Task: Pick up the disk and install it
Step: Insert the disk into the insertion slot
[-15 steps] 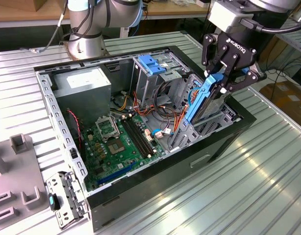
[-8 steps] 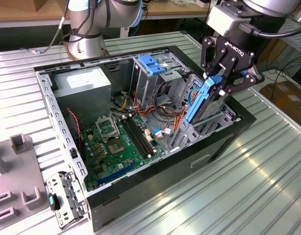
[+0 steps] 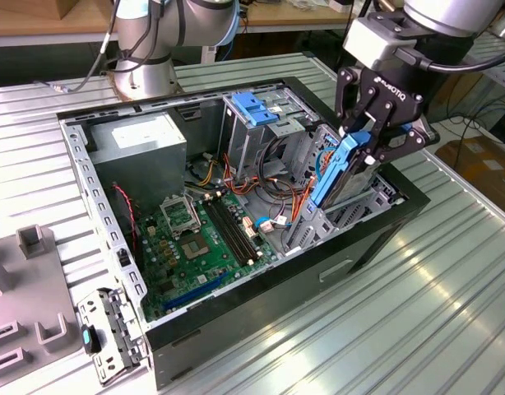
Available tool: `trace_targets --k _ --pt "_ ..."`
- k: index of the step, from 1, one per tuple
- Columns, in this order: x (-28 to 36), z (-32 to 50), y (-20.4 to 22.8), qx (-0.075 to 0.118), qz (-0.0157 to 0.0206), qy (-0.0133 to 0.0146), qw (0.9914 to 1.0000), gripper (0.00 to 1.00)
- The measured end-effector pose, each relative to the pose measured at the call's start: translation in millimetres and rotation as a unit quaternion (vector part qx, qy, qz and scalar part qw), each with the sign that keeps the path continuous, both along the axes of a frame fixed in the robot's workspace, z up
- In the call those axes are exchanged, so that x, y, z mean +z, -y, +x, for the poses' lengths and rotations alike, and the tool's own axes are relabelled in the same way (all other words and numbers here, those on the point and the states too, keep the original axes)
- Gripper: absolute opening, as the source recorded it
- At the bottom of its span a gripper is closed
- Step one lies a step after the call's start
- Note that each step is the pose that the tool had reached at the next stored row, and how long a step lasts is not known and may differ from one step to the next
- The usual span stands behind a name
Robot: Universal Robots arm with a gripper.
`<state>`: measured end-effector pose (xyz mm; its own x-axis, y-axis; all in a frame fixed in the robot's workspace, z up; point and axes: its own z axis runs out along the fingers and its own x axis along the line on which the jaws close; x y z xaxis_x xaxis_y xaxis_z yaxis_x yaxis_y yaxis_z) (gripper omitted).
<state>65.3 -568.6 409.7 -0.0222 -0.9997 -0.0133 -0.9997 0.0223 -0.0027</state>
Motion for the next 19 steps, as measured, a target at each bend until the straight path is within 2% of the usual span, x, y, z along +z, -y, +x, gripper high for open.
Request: trace_targets --k 8,14,15,16,17,18,19 --pt "-5.9 0.0 0.3 0.000 0.0000 0.0000 1.00000 0.37" --pt "-6.6 0.0 0.5 0.000 -0.0001 0.0000 1.00000 0.37" --pt "-6.7 0.0 0.5 0.000 -0.0001 0.0000 1.00000 0.38" --pt "-6.7 0.0 0.5 0.000 -0.0001 0.0000 1.00000 0.44" --pt "-6.9 0.0 0.5 0.000 0.0001 0.0000 1.00000 0.44" --pt "-6.9 0.0 0.5 0.000 0.0000 0.0000 1.00000 0.51" --pt "-7.0 0.0 0.5 0.000 0.0000 0.0000 1.00000 0.51"
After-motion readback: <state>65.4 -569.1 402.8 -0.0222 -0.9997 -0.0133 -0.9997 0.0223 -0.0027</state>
